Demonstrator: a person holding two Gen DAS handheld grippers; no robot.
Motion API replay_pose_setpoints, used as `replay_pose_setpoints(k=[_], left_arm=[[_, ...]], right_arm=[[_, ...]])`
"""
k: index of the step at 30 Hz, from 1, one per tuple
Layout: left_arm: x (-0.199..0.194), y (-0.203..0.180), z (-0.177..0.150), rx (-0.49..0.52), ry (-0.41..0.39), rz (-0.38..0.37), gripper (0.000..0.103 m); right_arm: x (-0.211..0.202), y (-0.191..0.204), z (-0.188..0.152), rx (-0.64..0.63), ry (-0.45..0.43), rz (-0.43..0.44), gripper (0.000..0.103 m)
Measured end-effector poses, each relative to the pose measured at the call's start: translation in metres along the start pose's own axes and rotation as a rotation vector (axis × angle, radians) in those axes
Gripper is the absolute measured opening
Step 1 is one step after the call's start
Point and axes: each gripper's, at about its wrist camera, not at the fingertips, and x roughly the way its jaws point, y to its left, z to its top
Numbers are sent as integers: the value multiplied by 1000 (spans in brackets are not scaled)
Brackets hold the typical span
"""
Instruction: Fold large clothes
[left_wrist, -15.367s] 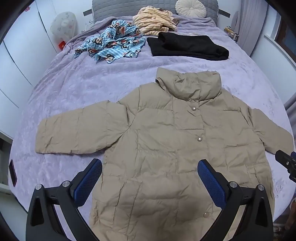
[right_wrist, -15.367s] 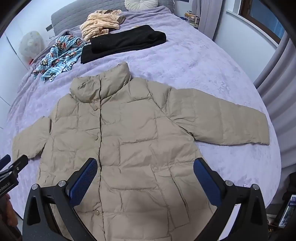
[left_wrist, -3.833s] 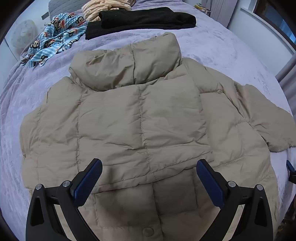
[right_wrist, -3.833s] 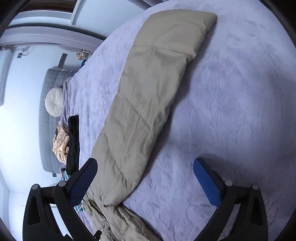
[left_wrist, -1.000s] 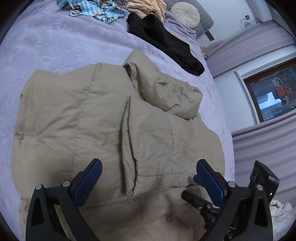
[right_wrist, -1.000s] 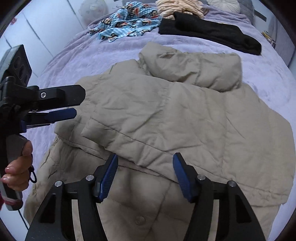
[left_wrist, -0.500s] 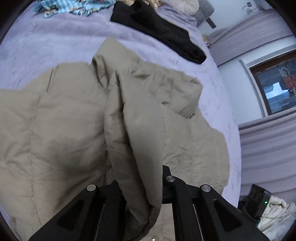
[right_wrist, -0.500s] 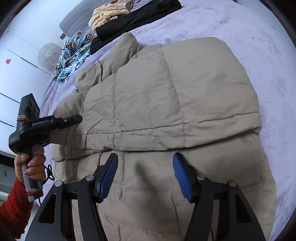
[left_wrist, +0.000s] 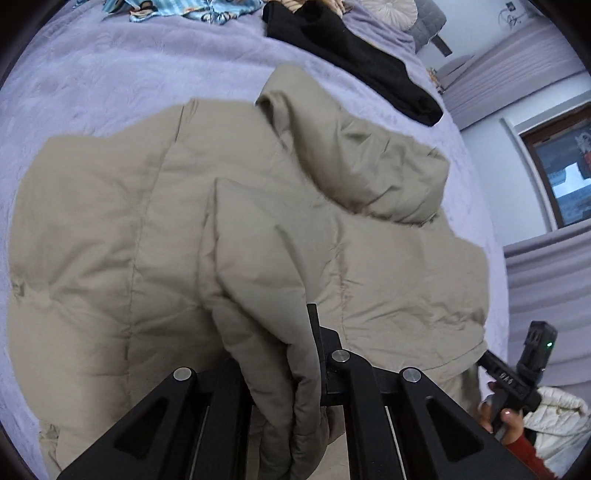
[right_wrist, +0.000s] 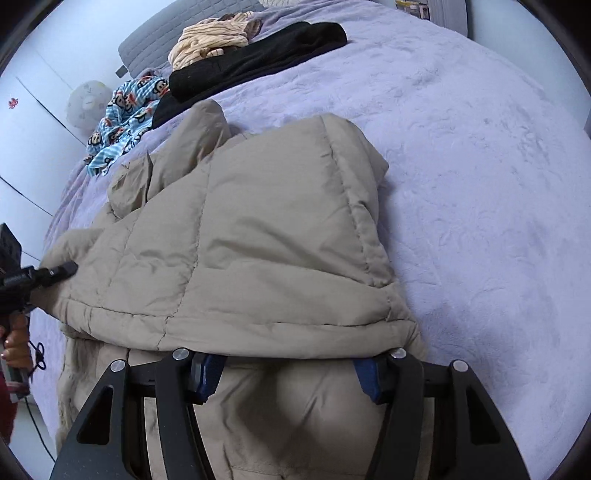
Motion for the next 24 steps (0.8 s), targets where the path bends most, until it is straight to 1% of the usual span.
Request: replay_pose_setpoints(k=[1, 3, 5, 6, 9, 11, 12, 13, 14, 16, 17, 19, 21, 22, 23, 24], left_arm=[[6, 1, -3, -7, 3, 2, 9], [9, 2, -7, -15, -10, 3, 9], [9, 2, -7, -9, -10, 6, 9], [9, 1, -6, -3, -7, 7, 9], [8, 0, -8, 10, -4, 14, 9], [10, -3, -6, 19, -6, 24, 9], [10, -5, -6, 26, -9, 32, 9], [11, -6, -7, 32, -12, 39, 9], [11, -8, -8, 37, -14, 45, 9], [12, -11, -8, 48, -18, 63, 9], [12, -12, -7, 53, -17, 71, 9], [10, -13, -5, 59, -7, 83, 11], [-1, -13, -1, 59, 3, 106, 20], [-10, -11, 1, 66, -6, 122, 31], [-19, -9, 2, 73, -26, 144, 48], [-35, -4, 3, 73, -72, 188, 57]], right_arm=[[3, -4, -1, 5, 10, 3, 53], [-1, -7, -3, 33, 27, 14, 53], [-13, -4, -8, 38, 44, -4, 53], [-22, -1, -12, 25, 36, -7, 56], [-53, 9, -22, -4, 7, 0, 56], [-68, 12, -19, -1, -36, -24, 55], [-74, 12, -12, 4, -73, -49, 52], [-74, 13, -3, 11, -96, -65, 42], [-72, 12, 7, 25, -110, -73, 39], [-54, 10, 23, 59, -104, -58, 35], [-40, 10, 27, 62, -86, -53, 34], [-14, 11, 30, 43, -38, -88, 31], [1, 11, 28, 27, -16, -111, 30], [1, 9, 28, 29, -21, -113, 30], [-1, 8, 28, 36, -25, -109, 30], [-3, 6, 28, 45, -26, -102, 30]])
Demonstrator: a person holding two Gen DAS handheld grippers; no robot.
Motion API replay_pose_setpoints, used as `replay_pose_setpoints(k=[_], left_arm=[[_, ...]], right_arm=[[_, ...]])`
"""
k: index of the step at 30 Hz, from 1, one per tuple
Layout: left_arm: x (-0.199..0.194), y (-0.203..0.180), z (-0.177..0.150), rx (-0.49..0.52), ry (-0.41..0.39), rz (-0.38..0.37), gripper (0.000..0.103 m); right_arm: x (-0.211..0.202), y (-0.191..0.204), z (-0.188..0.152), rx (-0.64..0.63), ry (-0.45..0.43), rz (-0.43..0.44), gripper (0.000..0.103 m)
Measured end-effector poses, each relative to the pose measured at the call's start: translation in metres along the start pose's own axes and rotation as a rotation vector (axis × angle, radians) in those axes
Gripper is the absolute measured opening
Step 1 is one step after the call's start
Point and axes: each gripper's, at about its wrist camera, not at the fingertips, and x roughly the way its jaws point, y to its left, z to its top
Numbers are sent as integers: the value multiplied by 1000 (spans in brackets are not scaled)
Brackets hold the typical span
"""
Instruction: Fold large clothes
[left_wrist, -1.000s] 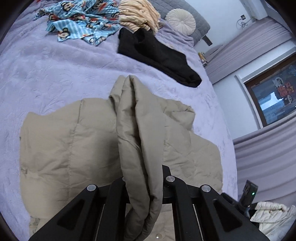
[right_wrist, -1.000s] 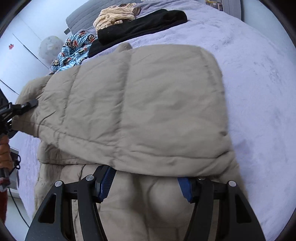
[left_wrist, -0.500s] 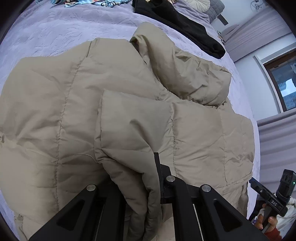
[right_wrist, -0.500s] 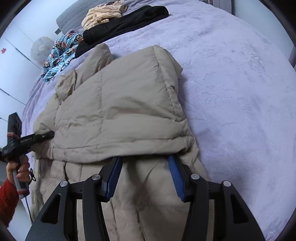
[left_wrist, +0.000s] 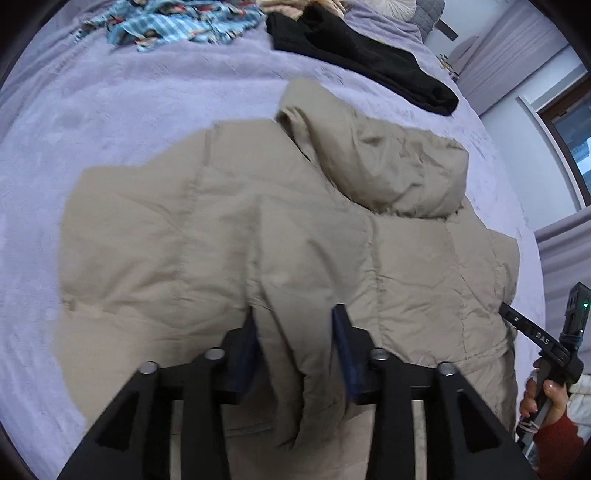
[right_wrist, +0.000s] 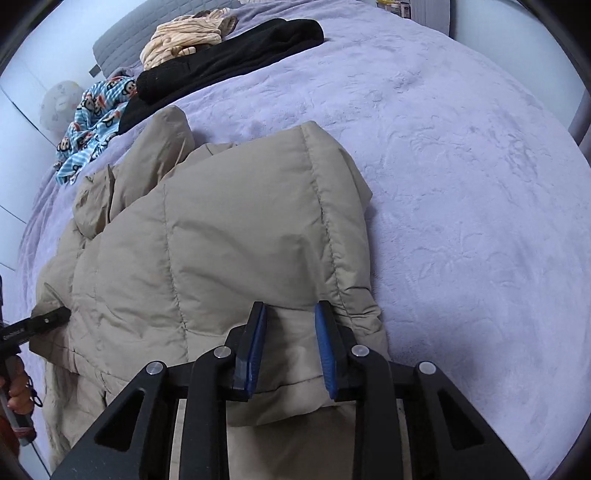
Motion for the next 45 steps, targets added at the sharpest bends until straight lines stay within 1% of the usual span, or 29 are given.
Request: replay_pose_setpoints(k=[1, 2, 4, 6, 7, 8, 9, 10, 11, 12, 13, 15, 16, 18, 21, 24, 25, 27, 29, 31, 35, 40, 43, 44, 45], left_arm=[[-15, 9, 1, -12, -51, 39, 62], [-27, 16, 1, -21, -84, 52, 62], [-46, 25, 5, -32, -113, 27, 62], [-53, 20, 6, -1, -126, -12, 61], [-51, 12, 6, 33, -120, -35, 56], [-46, 4, 5, 64, -109, -52, 44], [-35, -8, 3, 103, -79, -70, 40], [-22, -16, 1, 132, -56, -74, 38], [-8, -25, -1, 151, -44, -60, 38], [10, -29, -4, 161, -25, -23, 38], [24, -32, -7, 159, -9, -1, 38], [44, -31, -9, 148, -15, -4, 38], [48, -30, -9, 143, -21, -5, 38], [52, -29, -7, 131, -24, -9, 38], [51, -32, -6, 132, -21, 14, 38], [37, -38, -7, 138, -35, 77, 38], [31, -38, -8, 140, -44, 97, 38], [16, -34, -13, 132, -52, 116, 39], [4, -26, -20, 104, -48, 134, 57], [-9, -17, -30, 80, -56, 141, 57], [-24, -5, -49, 47, -27, 172, 57], [-41, 5, -76, 28, -3, 216, 57], [-48, 8, -86, 11, 12, 216, 57], [-50, 9, -90, 11, 17, 216, 58], [-52, 9, -93, 15, 24, 219, 62]], right_arm=[[-3, -1, 0, 7, -1, 2, 30], [-8, -3, 0, 13, -4, 5, 30], [-23, -5, 2, 16, -32, 19, 30], [-33, -4, 7, 3, -71, 29, 30], [-35, -4, 9, -2, -83, 32, 30], [-34, -4, 14, -6, -85, 35, 30], [-30, -3, 18, -5, -83, 35, 30], [-26, -2, 23, -1, -77, 38, 30], [-19, 0, 26, 1, -67, 41, 30], [-9, 0, 27, -1, -49, 30, 30], [0, 0, 28, -6, -33, 14, 30], [16, -3, 26, -19, -10, -6, 30], [20, -5, 25, -26, -9, -10, 27], [26, -7, 22, -43, -16, -8, 27], [26, -9, 21, -52, -25, -5, 27], [16, -11, 22, -24, -16, -5, 28], [11, -11, 22, -16, -18, -3, 31], [-4, -12, 18, -5, -23, 4, 31], [-16, -13, 12, 9, -25, 17, 31], [-29, -14, 1, 29, -24, 29, 34], [-47, -11, -23, 70, -14, 50, 35], [-65, -1, -51, 98, 16, 59, 43], [-72, 4, -65, 113, 38, 63, 46], [-73, 5, -68, 117, 45, 61, 46], [-74, 7, -71, 122, 51, 58, 46]])
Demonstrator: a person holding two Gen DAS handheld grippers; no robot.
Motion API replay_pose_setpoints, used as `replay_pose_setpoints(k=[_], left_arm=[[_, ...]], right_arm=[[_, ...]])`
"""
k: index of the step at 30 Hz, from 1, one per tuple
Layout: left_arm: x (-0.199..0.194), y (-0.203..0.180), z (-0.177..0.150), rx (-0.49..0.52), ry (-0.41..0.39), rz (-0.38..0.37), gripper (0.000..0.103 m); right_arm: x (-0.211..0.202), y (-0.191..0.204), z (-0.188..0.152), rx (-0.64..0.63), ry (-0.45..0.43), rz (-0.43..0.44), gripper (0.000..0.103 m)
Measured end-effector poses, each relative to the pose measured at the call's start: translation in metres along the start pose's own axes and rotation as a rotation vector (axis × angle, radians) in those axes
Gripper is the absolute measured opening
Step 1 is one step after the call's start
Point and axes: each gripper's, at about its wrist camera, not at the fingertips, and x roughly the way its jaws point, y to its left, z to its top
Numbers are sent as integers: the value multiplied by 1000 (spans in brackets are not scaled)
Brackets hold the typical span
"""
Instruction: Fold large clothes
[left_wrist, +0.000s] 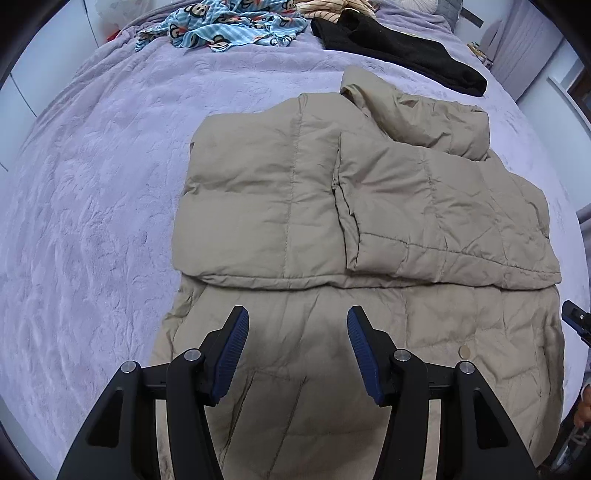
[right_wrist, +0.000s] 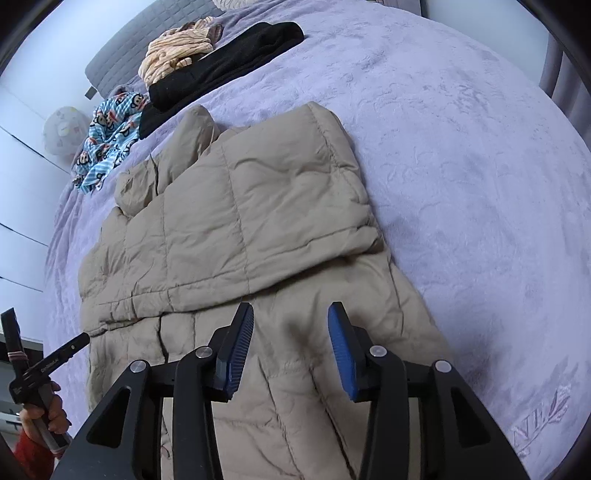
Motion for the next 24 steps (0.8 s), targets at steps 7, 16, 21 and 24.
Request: replay_pose_setpoints(k=[7, 16, 21, 24], left_arm=[[-13, 11, -19, -9, 13, 29, 87], [-26, 11, -39, -7, 69, 41, 103], [-29, 9, -48, -9, 112, 29, 103], [-32, 9, -54, -3, 124, 22, 103]], right_arm=[[-4, 6, -20, 32, 42, -8, 55], [-22, 10, -36, 62, 71, 15, 81], [-28, 12, -47, 82, 100, 41, 86], [-27, 17, -54, 96, 128, 117, 88]])
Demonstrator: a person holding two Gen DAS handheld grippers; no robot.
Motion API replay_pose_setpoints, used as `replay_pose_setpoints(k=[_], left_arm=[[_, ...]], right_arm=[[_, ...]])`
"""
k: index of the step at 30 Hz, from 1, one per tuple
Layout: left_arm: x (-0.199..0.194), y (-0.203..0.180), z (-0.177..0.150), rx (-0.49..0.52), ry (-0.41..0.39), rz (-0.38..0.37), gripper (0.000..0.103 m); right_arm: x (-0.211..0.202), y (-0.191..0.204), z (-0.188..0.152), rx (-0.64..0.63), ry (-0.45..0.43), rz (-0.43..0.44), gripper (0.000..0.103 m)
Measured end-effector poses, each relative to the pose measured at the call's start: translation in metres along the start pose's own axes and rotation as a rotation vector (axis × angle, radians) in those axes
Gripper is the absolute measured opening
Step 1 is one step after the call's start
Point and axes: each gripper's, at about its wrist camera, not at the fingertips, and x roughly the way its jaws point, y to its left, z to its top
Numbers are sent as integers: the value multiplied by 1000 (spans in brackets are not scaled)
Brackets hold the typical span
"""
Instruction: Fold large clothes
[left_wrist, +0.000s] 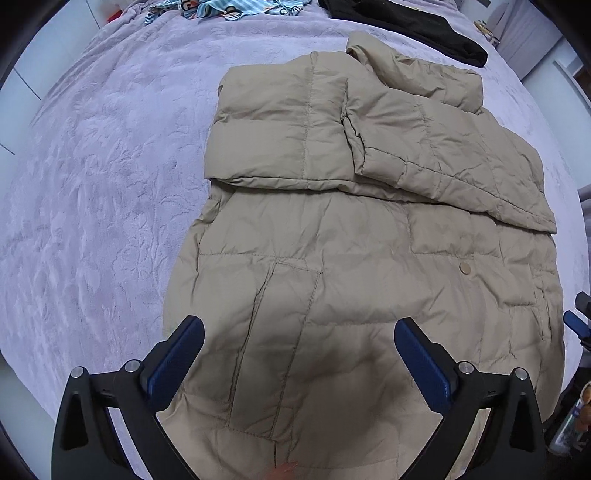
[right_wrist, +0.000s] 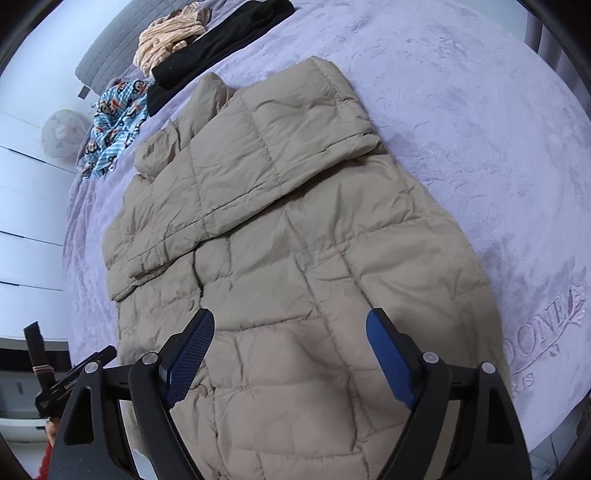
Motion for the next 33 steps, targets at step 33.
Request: replay_pose_setpoints(k=[33], left_arm=[[4, 123, -101, -156, 256, -306, 103]], right_arm=[[-84, -147, -109, 508, -106, -30, 89]])
